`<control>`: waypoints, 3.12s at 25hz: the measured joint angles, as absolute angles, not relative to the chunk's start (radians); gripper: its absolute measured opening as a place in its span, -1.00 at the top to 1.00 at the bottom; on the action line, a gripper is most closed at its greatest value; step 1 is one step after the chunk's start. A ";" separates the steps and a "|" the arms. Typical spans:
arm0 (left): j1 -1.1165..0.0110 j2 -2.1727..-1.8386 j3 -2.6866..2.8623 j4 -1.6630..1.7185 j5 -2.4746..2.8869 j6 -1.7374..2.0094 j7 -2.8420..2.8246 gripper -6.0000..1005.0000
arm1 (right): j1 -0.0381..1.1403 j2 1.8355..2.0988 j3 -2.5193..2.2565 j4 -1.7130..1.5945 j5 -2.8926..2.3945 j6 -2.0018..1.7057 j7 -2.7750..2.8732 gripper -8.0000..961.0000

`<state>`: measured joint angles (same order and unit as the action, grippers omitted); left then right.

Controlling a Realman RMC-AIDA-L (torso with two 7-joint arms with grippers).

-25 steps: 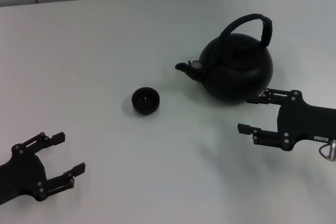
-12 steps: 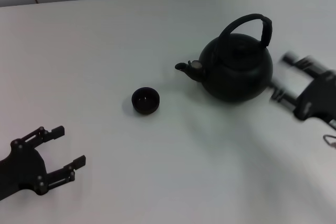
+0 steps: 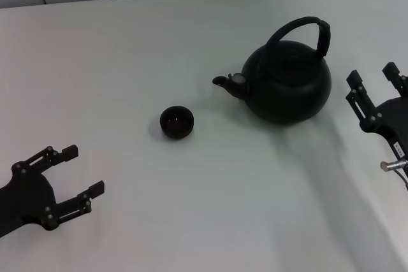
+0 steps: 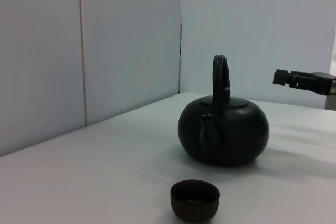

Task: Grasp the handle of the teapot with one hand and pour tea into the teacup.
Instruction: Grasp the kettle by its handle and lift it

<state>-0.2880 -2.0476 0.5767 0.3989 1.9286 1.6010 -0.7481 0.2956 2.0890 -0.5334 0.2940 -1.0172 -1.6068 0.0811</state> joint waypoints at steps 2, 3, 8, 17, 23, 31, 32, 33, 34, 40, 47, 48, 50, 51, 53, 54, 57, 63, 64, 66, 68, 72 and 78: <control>-0.288 -2.048 0.577 0.399 1.928 1.604 -0.748 -0.62 | 0.301 2.088 -0.533 0.295 -1.016 -1.602 0.084 -0.38; -0.288 -2.048 0.577 0.399 1.927 1.606 -0.748 -0.62 | 0.304 2.088 -0.532 0.294 -1.015 -1.599 0.085 -0.38; -0.288 -2.053 0.577 0.399 1.924 1.609 -0.749 -0.62 | 0.345 2.085 -0.496 0.263 -1.015 -1.526 0.091 -0.38; -0.283 -2.056 0.575 0.398 1.899 1.616 -0.747 -0.62 | 0.434 2.081 -0.502 0.146 -1.070 -1.382 0.185 -0.38; -0.279 -2.057 0.575 0.396 1.887 1.622 -0.745 -0.62 | 0.471 2.080 -0.519 0.111 -1.077 -1.315 0.219 -0.38; -0.280 -2.057 0.575 0.393 1.876 1.629 -0.746 -0.62 | 0.476 2.080 -0.546 0.107 -1.081 -1.296 0.229 -0.37; -0.280 -2.057 0.575 0.392 1.875 1.631 -0.746 -0.62 | 0.476 2.080 -0.547 0.107 -1.082 -1.293 0.230 -0.37; -0.279 -2.057 0.575 0.392 1.874 1.633 -0.747 -0.62 | 0.475 2.080 -0.548 0.107 -1.086 -1.290 0.230 -0.32; -0.279 -2.057 0.575 0.392 1.874 1.635 -0.747 -0.62 | 0.474 2.080 -0.548 0.107 -1.091 -1.288 0.230 -0.26; -0.279 -2.057 0.575 0.393 1.874 1.641 -0.748 -0.62 | 0.474 2.081 -0.548 0.107 -1.108 -1.286 0.230 0.07; -0.278 -2.057 0.574 0.393 1.874 1.646 -0.748 -0.62 | 0.474 2.081 -0.548 0.107 -1.109 -1.285 0.230 0.56; -0.278 -2.057 0.574 0.393 1.874 1.646 -0.748 -0.62 | 0.474 2.081 -0.548 0.107 -1.109 -1.285 0.230 0.62; -0.278 -2.057 0.574 0.393 1.874 1.647 -0.749 -0.62 | 0.473 2.081 -0.548 0.105 -1.109 -1.285 0.230 0.74; -0.278 -2.057 0.574 0.393 1.874 1.648 -0.749 -0.62 | 0.472 2.081 -0.548 0.104 -1.109 -1.286 0.230 0.80; -0.277 -2.057 0.571 0.393 1.874 1.649 -0.749 -0.62 | 0.472 2.081 -0.546 0.104 -1.109 -1.288 0.230 0.80; -0.277 -2.057 0.570 0.393 1.874 1.650 -0.749 -0.62 | 0.472 2.081 -0.544 0.104 -1.110 -1.289 0.230 0.80; -0.274 -2.057 0.565 0.393 1.874 1.656 -0.749 -0.62 | 0.472 2.081 -0.540 0.101 -1.110 -1.301 0.230 0.80; -0.270 -2.057 0.564 0.398 1.874 1.658 -0.749 -0.62 | 0.467 2.083 -0.535 0.095 -1.102 -1.365 0.238 0.80; -0.270 -2.057 0.564 0.398 1.874 1.659 -0.749 -0.62 | 0.466 2.083 -0.534 0.091 -1.101 -1.374 0.245 0.80; -0.270 -2.057 0.564 0.399 1.874 1.660 -0.749 -0.62 | 0.465 2.082 -0.534 0.075 -1.100 -1.388 0.266 0.80; -0.270 -2.057 0.564 0.399 1.874 1.662 -0.749 -0.62 | 0.465 2.081 -0.534 0.052 -1.100 -1.398 0.290 0.80; -0.270 -2.056 0.564 0.399 1.874 1.665 -0.749 -0.62 | 0.465 2.079 -0.537 0.013 -1.104 -1.401 0.339 0.80; -0.270 -2.056 0.554 0.399 1.874 1.669 -0.749 -0.62 | 0.473 2.079 -0.546 0.002 -1.107 -1.389 0.348 0.80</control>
